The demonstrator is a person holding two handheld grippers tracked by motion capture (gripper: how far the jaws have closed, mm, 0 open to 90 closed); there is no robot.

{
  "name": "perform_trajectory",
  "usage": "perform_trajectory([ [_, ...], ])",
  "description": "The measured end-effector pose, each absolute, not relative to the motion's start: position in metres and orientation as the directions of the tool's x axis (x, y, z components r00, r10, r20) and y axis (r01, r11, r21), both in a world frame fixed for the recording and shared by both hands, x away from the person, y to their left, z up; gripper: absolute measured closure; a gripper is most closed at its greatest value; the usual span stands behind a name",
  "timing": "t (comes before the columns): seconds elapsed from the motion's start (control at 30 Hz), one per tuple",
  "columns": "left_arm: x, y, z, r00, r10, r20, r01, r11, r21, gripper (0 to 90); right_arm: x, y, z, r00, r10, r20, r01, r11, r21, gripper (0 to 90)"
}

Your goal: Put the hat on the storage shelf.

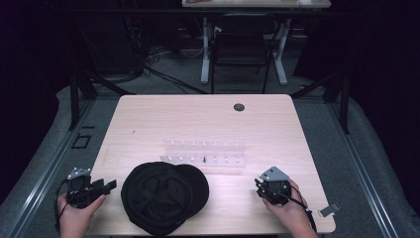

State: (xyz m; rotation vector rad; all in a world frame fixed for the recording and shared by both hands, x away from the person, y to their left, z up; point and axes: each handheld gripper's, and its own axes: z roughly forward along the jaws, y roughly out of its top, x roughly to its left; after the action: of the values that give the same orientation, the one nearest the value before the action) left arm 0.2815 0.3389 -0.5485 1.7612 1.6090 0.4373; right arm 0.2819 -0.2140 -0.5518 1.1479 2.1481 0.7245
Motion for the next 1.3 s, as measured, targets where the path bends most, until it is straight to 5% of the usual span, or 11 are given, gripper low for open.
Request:
perform_trajectory([
  [0.33, 0.281, 0.333, -0.544, 0.201, 0.942, -0.27, 0.725, 0.042, 0.687, 59.2, 0.279, -0.209, -0.553, -0.451, 0.865, -0.22, 0.551, 0.464, 0.694, 63.3],
  [0.57, 0.285, 0.325, -0.53, 0.219, 0.942, -0.255, 0.783, -0.014, 0.622, 54.8, 0.277, -0.206, -0.552, -0.462, 0.856, -0.232, 0.545, 0.48, 0.687, 63.5],
  [1.07, 0.294, 0.332, -0.508, 0.169, 0.875, -0.454, 0.917, 0.029, 0.397, 53.4, 0.278, -0.21, -0.55, -0.458, 0.875, -0.159, 0.573, 0.427, 0.7, 63.9],
  [1.3, 0.299, 0.326, -0.513, 0.153, 0.877, -0.455, 0.939, 0.015, 0.345, 54.7, 0.278, -0.211, -0.55, -0.458, 0.878, -0.135, 0.583, 0.412, 0.701, 63.8],
])
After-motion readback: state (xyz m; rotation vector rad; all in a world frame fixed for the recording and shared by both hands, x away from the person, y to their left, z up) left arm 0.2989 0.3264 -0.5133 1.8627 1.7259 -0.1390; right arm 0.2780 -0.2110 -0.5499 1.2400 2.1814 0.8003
